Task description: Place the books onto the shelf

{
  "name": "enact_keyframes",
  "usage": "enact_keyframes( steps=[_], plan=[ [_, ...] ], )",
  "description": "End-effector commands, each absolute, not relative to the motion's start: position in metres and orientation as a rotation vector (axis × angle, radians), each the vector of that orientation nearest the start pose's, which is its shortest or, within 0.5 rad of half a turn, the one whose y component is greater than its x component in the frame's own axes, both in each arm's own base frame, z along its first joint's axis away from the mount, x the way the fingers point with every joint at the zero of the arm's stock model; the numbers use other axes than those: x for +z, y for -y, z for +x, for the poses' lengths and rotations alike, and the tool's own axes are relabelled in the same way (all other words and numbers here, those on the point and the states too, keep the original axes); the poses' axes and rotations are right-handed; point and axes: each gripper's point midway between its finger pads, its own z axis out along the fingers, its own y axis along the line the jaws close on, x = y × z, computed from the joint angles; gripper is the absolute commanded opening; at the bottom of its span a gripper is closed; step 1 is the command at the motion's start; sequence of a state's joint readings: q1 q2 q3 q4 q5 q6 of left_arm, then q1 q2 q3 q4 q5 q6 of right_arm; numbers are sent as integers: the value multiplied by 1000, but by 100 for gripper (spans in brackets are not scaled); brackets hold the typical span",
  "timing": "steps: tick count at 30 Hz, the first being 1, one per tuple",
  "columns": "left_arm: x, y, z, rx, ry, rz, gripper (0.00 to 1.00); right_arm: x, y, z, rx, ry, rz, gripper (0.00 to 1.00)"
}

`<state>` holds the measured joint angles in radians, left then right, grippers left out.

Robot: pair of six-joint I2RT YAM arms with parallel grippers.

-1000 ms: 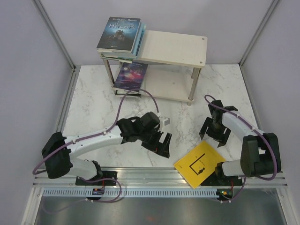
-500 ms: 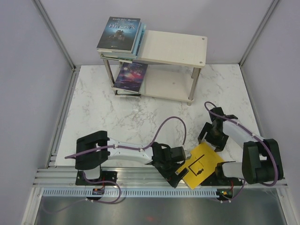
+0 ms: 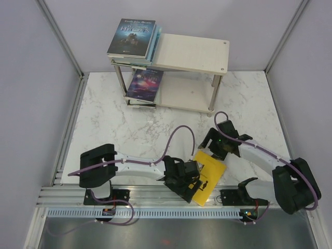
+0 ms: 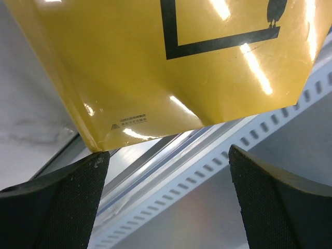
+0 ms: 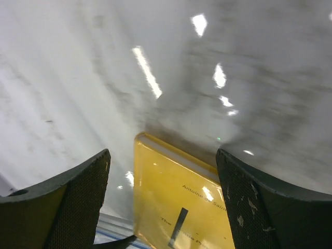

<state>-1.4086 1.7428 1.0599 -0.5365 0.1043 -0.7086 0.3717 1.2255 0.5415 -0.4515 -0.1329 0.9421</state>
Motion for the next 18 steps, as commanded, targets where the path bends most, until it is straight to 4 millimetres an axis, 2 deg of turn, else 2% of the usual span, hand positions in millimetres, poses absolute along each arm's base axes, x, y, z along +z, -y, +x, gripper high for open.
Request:
enact_keyframes(
  steps=[1, 2, 3, 4, 6, 7, 9, 10, 11, 12, 14, 17, 18],
  plan=[
    [7, 327, 65, -445, -2765, 744, 100, 36, -241, 200, 1098, -2731, 737, 85],
    [0, 307, 63, -406, -2801, 705, 100, 41, -254, 204, 1134, -2729, 702, 86],
    [14, 303, 68, -453, -2780, 651, 100, 57, -280, 221, 1238, -2683, 621, 85],
    [9, 285, 64, -414, -2811, 611, 100, 64, -298, 222, 1287, -2679, 538, 85],
    [29, 278, 66, -476, -2781, 556, 100, 76, -317, 237, 1277, -2685, 455, 84],
    [34, 272, 67, -470, -2775, 524, 100, 76, -316, 245, 1209, -2669, 412, 84],
    [41, 257, 68, -440, -2782, 491, 100, 80, -300, 254, 1041, -2707, 413, 85],
    [56, 256, 71, -479, -2748, 467, 100, 80, -287, 261, 943, -2705, 428, 85],
    [66, 256, 74, -494, -2730, 448, 100, 77, -269, 270, 795, -2682, 411, 86],
    [73, 246, 79, -468, -2728, 416, 100, 80, -249, 266, 672, -2711, 431, 87],
    [101, 242, 87, -526, -2663, 371, 100, 78, -214, 270, 491, -2687, 465, 88],
    [122, 224, 106, -524, -2597, 313, 100, 85, -174, 258, 348, -2660, 531, 90],
    [125, 218, 118, -528, -2594, 259, 100, 88, -164, 245, 334, -2657, 542, 90]
  ],
)
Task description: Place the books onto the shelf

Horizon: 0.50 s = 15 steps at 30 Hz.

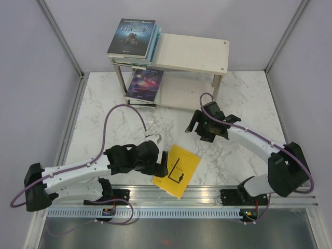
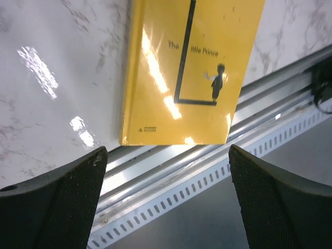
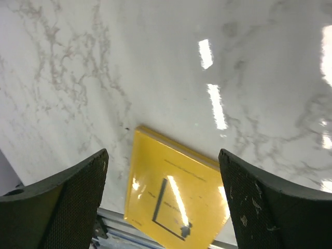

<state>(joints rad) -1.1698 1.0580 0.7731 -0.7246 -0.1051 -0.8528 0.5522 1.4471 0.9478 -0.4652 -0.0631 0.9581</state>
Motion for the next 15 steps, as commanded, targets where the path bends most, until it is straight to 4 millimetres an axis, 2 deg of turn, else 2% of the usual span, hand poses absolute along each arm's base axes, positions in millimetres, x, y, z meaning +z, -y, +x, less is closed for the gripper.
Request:
enact_keyframes(
  steps=[1, 2, 3, 4, 5, 6, 7, 8, 10, 11, 13, 14, 15],
  plan=[
    [126, 213, 124, -518, -2578, 297, 100, 89, -161, 239, 343, -2649, 554, 91],
    [125, 210, 130, -508, -2576, 304, 100, 86, -155, 223, 369, -2646, 569, 91],
    [124, 203, 144, -483, -2577, 270, 100, 85, -160, 216, 439, -2648, 593, 92],
    [123, 204, 149, -491, -2568, 337, 100, 83, -162, 209, 491, -2644, 606, 92],
    [115, 205, 155, -475, -2585, 357, 100, 72, -159, 193, 527, -2650, 624, 92],
    [111, 202, 165, -474, -2594, 333, 100, 71, -168, 187, 624, -2651, 665, 92],
    [108, 209, 163, -545, -2608, 393, 100, 67, -169, 180, 657, -2653, 687, 92],
    [103, 219, 171, -610, -2587, 399, 100, 51, -166, 166, 661, -2684, 715, 92],
    [84, 228, 169, -742, -2641, 417, 100, 49, -172, 156, 744, -2678, 771, 91],
    [84, 237, 176, -809, -2603, 418, 100, 41, -172, 147, 756, -2688, 792, 91],
    [68, 246, 169, -911, -2632, 447, 100, 38, -178, 138, 799, -2691, 828, 92],
    [72, 257, 174, -984, -2571, 463, 100, 30, -177, 132, 797, -2703, 842, 92],
    [71, 265, 165, -1082, -2573, 489, 100, 30, -183, 131, 839, -2691, 828, 92]
  ],
)
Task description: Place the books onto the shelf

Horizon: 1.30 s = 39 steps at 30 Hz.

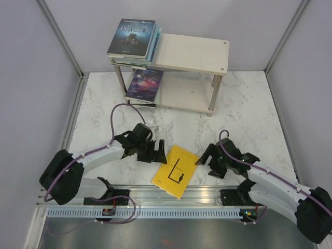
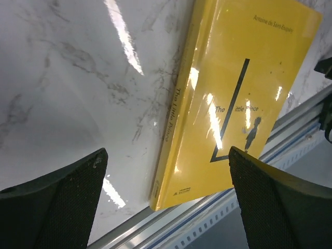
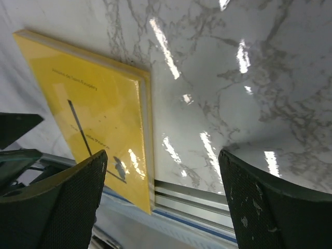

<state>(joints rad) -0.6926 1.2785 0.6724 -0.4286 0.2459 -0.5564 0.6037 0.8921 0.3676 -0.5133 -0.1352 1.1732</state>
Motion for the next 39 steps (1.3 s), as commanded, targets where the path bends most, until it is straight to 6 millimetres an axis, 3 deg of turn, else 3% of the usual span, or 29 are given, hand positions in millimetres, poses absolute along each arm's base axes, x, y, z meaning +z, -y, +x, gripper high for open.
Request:
enact_keyframes(
  steps=[1, 3, 4, 8, 9, 11, 16, 22, 23, 25, 26, 27, 29, 30, 31, 33, 34, 36, 37, 39],
  plan=[
    [60, 268, 156, -1141, -2619, 472, 100, 28, -184, 129, 857, -2688, 846, 92],
    [67, 284, 147, -1329, -2588, 479, 100, 18, -191, 125, 909, -2689, 875, 92],
    [59, 285, 139, -1372, -2599, 478, 100, 15, -194, 123, 923, -2692, 879, 92],
    [65, 299, 110, -1574, -2555, 560, 100, 4, -210, 122, 958, -2704, 848, 92],
    [75, 308, 113, -1649, -2488, 540, 100, 2, -214, 119, 962, -2718, 825, 92],
    [70, 308, 104, -1730, -2491, 508, 100, -4, -222, 118, 976, -2733, 821, 92],
    [85, 317, 110, -1827, -2400, 428, 100, -10, -228, 112, 964, -2773, 791, 92],
    [99, 324, 121, -1826, -2370, 420, 97, -7, -222, 110, 970, -2739, 825, 88],
    [99, 324, 121, -1819, -2378, 413, 93, -4, -222, 112, 986, -2720, 822, 85],
    [105, 325, 122, -1832, -2360, 418, 65, 3, -222, 115, 1015, -2687, 813, 83],
    [108, 325, 121, -1844, -2354, 421, 35, 6, -223, 116, 1028, -2678, 805, 82],
    [108, 325, 120, -1854, -2361, 408, 21, 8, -224, 117, 1039, -2667, 803, 81],
    [111, 325, 119, -1863, -2356, 403, 3, 19, -228, 122, 1089, -2634, 786, 80],
    [111, 323, 117, -1865, -2358, 401, 2, 26, -230, 127, 1112, -2608, 781, 80],
    [113, 322, 116, -1866, -2351, 403, 2, 44, -237, 137, 1175, -2551, 751, 80],
    [111, 319, 114, -1847, -2371, 407, 2, 70, -241, 154, 1230, -2468, 676, 87],
    [111, 318, 114, -1834, -2384, 405, 2, 102, -248, 166, 1298, -2383, 627, 90],
    [116, 313, 114, -1802, -2396, 407, 2, 128, -243, 182, 1297, -2316, 561, 98],
    [119, 311, 116, -1789, -2396, 397, 2, 158, -245, 193, 1329, -2248, 525, 98],
    [140, 304, 128, -1767, -2343, 372, 2, 177, -241, 202, 1317, -2216, 460, 98]
  ],
)
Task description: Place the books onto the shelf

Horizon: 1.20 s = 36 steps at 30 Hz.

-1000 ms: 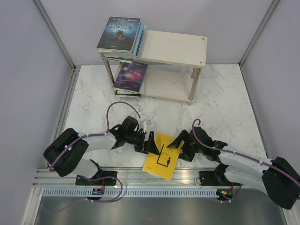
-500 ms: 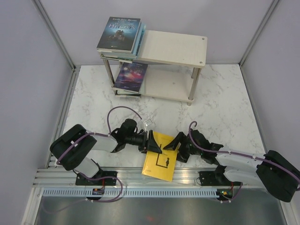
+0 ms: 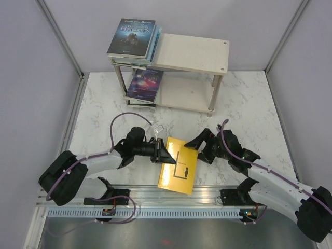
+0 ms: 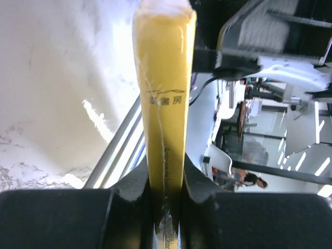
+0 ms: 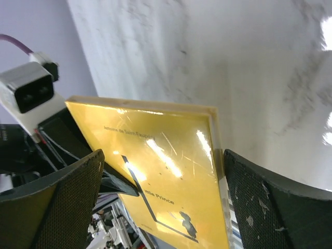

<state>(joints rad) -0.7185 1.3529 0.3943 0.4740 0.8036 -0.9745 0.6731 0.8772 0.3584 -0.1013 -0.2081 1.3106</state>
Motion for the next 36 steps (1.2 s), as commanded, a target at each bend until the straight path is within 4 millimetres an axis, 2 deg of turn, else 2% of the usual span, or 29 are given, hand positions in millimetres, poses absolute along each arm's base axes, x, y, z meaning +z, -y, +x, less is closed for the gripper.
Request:
enact_keyframes(
  steps=[1, 2, 4, 6, 8, 11, 12, 13, 17, 21, 25, 29, 32, 33, 36],
  plan=[
    [144, 299, 129, -1758, -2356, 344, 2, 192, -245, 208, 1334, -2193, 429, 98],
    [160, 291, 139, -1758, -2304, 306, 2, 197, -247, 211, 1340, -2187, 408, 98],
    [178, 283, 150, -1760, -2270, 255, 2, 203, -259, 214, 1377, -2212, 354, 98],
    [205, 269, 168, -1770, -2195, 209, 2, 208, -273, 219, 1431, -2228, 318, 98],
    [223, 256, 185, -1774, -2154, 164, 2, 226, -284, 226, 1505, -2163, 276, 98],
    [240, 244, 202, -1770, -2106, 130, 2, 249, -301, 235, 1622, -2098, 227, 98],
    [241, 243, 207, -1766, -2105, 120, 2, 251, -309, 240, 1653, -2100, 210, 98],
    [244, 241, 212, -1761, -2096, 108, 2, 264, -317, 239, 1733, -2065, 185, 96],
    [263, 236, 229, -1773, -2031, 88, 2, 278, -331, 244, 1841, -2020, 152, 90],
    [265, 232, 244, -1768, -2029, 75, 2, 284, -333, 244, 1876, -1994, 148, 79],
    [263, 222, 259, -1744, -2025, 41, 2, 293, -331, 237, 1942, -1949, 138, 61],
    [254, 220, 269, -1739, -2049, 34, 2, 300, -326, 233, 1963, -1919, 154, 52],
    [243, 219, 271, -1732, -2076, 26, 2, 314, -328, 230, 2074, -1857, 170, 50],
    [240, 219, 272, -1726, -2085, 19, 2, 329, -327, 227, 2137, -1801, 155, 47],
    [231, 216, 277, -1698, -2103, -4, 2, 341, -328, 226, 2175, -1760, 125, 41]
  ],
)
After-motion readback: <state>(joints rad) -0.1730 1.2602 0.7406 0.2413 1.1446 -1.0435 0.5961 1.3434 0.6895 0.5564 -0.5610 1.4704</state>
